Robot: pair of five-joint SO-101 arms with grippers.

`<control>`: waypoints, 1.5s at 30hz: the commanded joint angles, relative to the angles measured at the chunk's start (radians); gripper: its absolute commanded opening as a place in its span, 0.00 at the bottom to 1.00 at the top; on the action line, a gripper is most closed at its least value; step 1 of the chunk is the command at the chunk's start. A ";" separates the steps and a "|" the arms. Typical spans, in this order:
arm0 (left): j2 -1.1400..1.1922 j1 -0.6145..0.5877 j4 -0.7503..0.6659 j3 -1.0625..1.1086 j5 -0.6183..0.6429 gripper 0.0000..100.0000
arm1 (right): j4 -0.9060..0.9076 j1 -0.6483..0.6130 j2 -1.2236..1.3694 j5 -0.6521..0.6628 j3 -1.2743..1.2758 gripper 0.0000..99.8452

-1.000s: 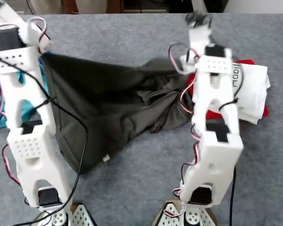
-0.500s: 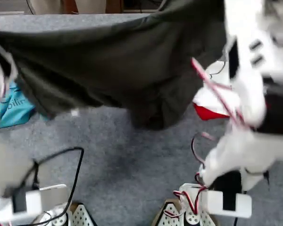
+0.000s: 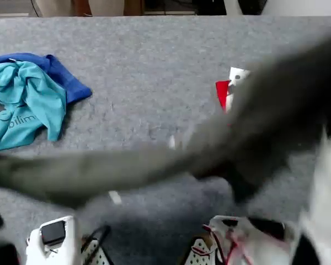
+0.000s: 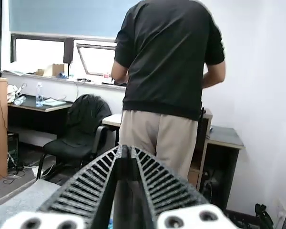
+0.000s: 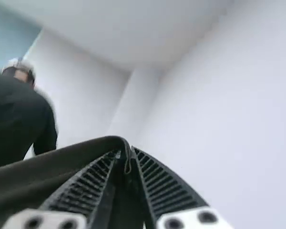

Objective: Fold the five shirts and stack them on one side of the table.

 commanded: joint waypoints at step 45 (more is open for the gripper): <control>0.898 0.143 -0.680 0.562 0.138 0.02 | -0.407 -0.114 0.993 0.066 0.395 0.00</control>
